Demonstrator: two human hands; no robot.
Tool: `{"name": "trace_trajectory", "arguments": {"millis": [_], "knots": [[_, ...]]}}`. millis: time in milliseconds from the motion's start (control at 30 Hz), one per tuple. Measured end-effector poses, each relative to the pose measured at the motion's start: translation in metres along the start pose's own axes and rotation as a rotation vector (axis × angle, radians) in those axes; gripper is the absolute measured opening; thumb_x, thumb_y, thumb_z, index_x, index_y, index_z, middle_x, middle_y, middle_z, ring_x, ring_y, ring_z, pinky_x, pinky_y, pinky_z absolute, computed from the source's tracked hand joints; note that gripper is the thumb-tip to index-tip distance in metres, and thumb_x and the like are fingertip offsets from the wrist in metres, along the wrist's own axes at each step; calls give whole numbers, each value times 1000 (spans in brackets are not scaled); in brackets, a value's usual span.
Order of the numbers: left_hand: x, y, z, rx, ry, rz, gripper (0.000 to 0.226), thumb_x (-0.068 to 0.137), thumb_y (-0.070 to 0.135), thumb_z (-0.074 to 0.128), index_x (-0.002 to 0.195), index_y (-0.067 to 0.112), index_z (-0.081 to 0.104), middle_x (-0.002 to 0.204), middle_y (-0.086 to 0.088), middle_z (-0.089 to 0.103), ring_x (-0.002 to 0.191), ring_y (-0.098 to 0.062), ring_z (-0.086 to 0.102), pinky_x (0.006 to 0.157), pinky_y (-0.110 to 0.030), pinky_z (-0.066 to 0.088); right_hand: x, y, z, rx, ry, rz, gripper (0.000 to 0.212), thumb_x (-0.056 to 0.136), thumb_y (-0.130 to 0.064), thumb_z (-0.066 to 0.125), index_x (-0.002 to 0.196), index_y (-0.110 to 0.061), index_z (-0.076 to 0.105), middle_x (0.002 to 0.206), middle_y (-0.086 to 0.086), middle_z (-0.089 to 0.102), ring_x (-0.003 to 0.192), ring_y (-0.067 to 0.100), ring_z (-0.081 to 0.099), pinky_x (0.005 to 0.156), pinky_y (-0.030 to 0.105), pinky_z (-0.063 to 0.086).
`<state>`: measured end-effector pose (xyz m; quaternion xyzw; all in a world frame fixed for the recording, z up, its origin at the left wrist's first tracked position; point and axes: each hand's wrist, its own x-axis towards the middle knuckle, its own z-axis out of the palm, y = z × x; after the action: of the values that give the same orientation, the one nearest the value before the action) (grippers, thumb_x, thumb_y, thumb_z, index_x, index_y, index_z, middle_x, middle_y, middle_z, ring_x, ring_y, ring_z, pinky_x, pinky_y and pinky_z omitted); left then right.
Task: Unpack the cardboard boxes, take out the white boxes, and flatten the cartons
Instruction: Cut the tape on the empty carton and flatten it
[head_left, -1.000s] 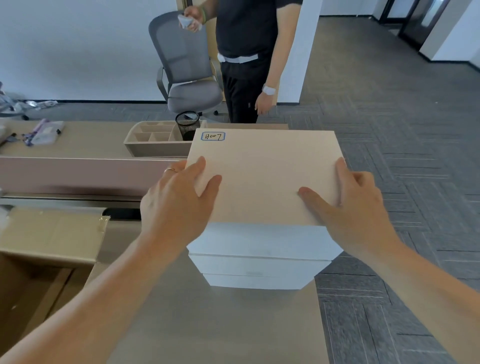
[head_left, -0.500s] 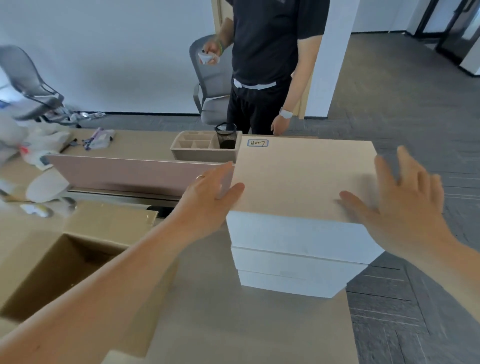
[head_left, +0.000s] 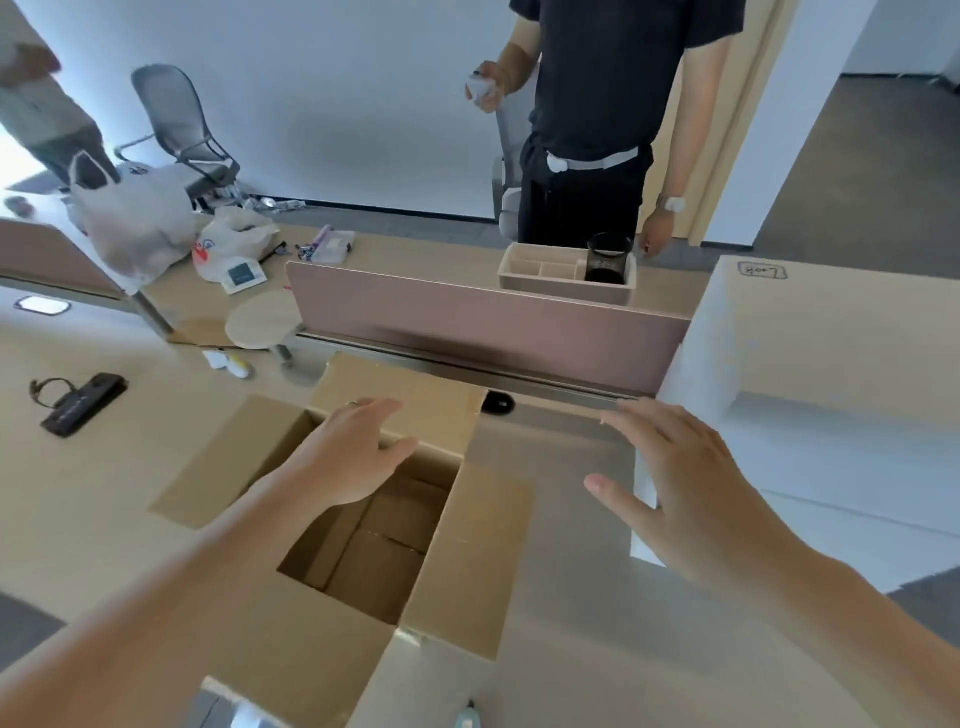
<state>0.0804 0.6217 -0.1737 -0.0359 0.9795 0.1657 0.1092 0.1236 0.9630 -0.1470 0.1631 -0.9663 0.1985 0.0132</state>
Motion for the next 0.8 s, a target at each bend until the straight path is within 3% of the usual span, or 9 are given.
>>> {"name": "trace_trajectory", "arguments": {"millis": [100,167,267,367,633,800], "knots": [[5,-70,-4,14,-44,-37,65,102,56,50,159,31,33,158,1,45,137,-25,51,108,-41,46,12,-51,48,96,-97,65,65,96,-65,44,152,-32,44,157,-15,42,146,6,33,119,24,24],[6,-116,-5,28,-57,-65,66,102,55,51,160,29,33,161,0,42,143,-26,45,114,-43,41,24,-84,80,158,-188,115,60,98,-63,46,151,-34,44,156,-16,43,144,5,37,116,25,30],[4,-170,-4,39,-102,-110,66,103,53,50,161,29,31,165,1,36,151,-24,33,119,-44,35,41,-121,125,195,-270,209,59,101,-59,50,151,-29,47,155,-10,46,143,9,41,112,24,30],[11,-210,-4,51,-135,-121,66,103,52,51,161,28,31,164,0,37,152,-24,33,119,-45,34,52,-143,165,258,-320,299,65,101,-60,50,154,-23,45,158,-6,43,146,13,39,118,31,30],[45,-254,7,77,-204,-177,68,101,55,53,160,31,30,165,1,35,152,-24,32,118,-44,33,78,-118,220,211,-382,568,87,97,-64,54,163,-17,23,170,6,20,156,28,20,126,46,24],[85,-282,15,26,-256,-250,69,98,51,61,158,29,35,160,-3,42,142,-27,44,109,-42,41,83,-112,242,251,-419,726,106,90,-66,64,165,-14,10,172,8,11,158,30,15,126,47,24]]}}
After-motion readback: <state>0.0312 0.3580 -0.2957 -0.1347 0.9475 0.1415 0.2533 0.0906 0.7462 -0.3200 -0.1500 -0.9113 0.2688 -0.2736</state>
